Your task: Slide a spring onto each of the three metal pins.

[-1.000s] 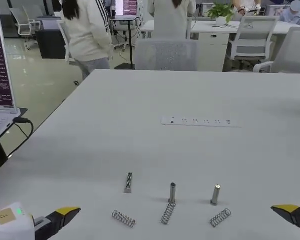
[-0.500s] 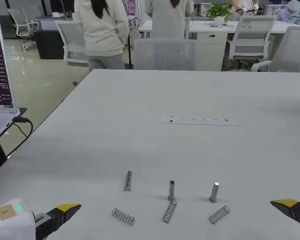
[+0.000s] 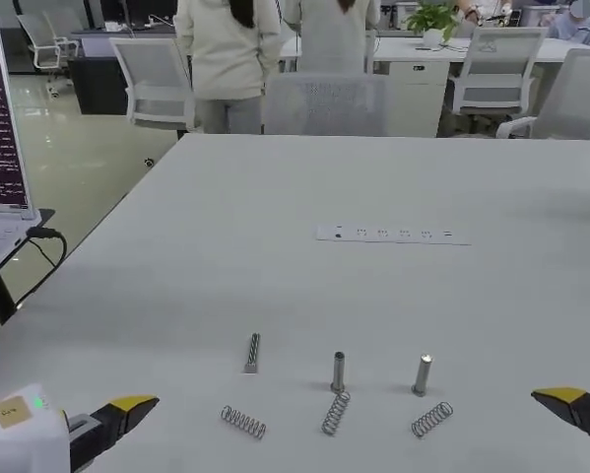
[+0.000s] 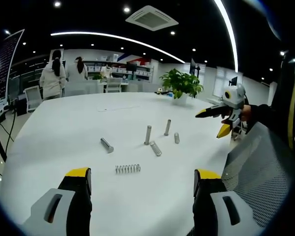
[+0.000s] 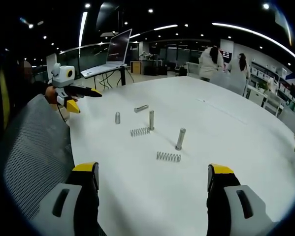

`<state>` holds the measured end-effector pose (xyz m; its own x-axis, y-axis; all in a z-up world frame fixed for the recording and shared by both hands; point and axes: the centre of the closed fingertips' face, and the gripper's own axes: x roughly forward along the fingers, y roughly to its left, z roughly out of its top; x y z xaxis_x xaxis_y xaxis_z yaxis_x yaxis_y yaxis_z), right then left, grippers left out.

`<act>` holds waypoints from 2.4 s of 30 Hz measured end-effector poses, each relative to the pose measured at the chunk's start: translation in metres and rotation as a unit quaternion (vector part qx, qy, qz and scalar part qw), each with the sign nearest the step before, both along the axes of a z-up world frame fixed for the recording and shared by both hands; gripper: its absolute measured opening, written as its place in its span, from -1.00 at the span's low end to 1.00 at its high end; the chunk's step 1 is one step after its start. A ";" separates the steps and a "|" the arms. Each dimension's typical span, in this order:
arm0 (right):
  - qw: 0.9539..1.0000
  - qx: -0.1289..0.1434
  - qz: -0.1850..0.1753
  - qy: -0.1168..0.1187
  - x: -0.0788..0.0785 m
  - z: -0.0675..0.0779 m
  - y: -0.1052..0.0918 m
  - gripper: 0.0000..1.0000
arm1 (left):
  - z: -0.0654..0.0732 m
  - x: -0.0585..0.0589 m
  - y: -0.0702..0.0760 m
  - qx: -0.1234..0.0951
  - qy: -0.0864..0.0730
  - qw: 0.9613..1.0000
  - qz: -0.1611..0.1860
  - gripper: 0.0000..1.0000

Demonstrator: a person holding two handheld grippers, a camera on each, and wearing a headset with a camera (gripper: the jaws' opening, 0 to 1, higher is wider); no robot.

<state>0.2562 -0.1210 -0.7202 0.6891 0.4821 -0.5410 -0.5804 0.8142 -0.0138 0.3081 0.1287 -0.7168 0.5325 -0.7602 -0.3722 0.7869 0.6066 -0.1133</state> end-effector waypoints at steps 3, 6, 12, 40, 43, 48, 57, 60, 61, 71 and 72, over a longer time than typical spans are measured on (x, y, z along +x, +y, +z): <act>1.000 0.001 0.000 0.001 0.000 -0.001 0.000 0.82 | 0.000 0.000 0.000 0.000 0.000 1.000 0.000 0.66; 1.000 0.000 0.000 0.003 -0.001 -0.002 0.000 0.82 | -0.001 0.000 0.000 -0.001 0.000 1.000 0.001 0.66; 1.000 0.000 0.000 0.004 0.000 -0.003 0.000 0.81 | -0.001 0.000 0.000 -0.001 0.002 1.000 0.000 0.66; 1.000 0.002 -0.004 0.006 0.000 -0.005 0.002 0.79 | -0.002 0.001 0.000 0.007 0.004 1.000 -0.005 0.64; 1.000 0.003 -0.005 0.006 0.000 -0.005 0.002 0.79 | 0.004 0.005 0.000 0.009 -0.001 1.000 -0.009 0.63; 1.000 0.005 -0.006 0.004 0.000 -0.005 0.002 0.78 | 0.012 0.016 0.001 0.018 -0.010 1.000 -0.015 0.61; 1.000 0.005 -0.008 0.005 -0.001 -0.005 0.005 0.78 | 0.034 0.049 -0.007 0.035 -0.032 0.998 -0.028 0.53; 1.000 0.007 -0.007 0.002 -0.002 -0.003 0.007 0.78 | 0.038 0.062 -0.014 0.036 -0.036 0.998 -0.027 0.51; 1.000 0.006 -0.006 0.002 -0.002 -0.003 0.008 0.78 | 0.037 0.066 -0.015 0.037 -0.036 0.998 -0.026 0.49; 1.000 0.006 -0.009 -0.002 -0.006 0.002 0.012 0.76 | 0.022 0.105 -0.033 0.055 -0.015 0.998 -0.012 0.30; 1.000 0.006 -0.009 -0.002 -0.006 0.003 0.012 0.76 | 0.021 0.106 -0.034 0.056 -0.014 0.998 -0.012 0.28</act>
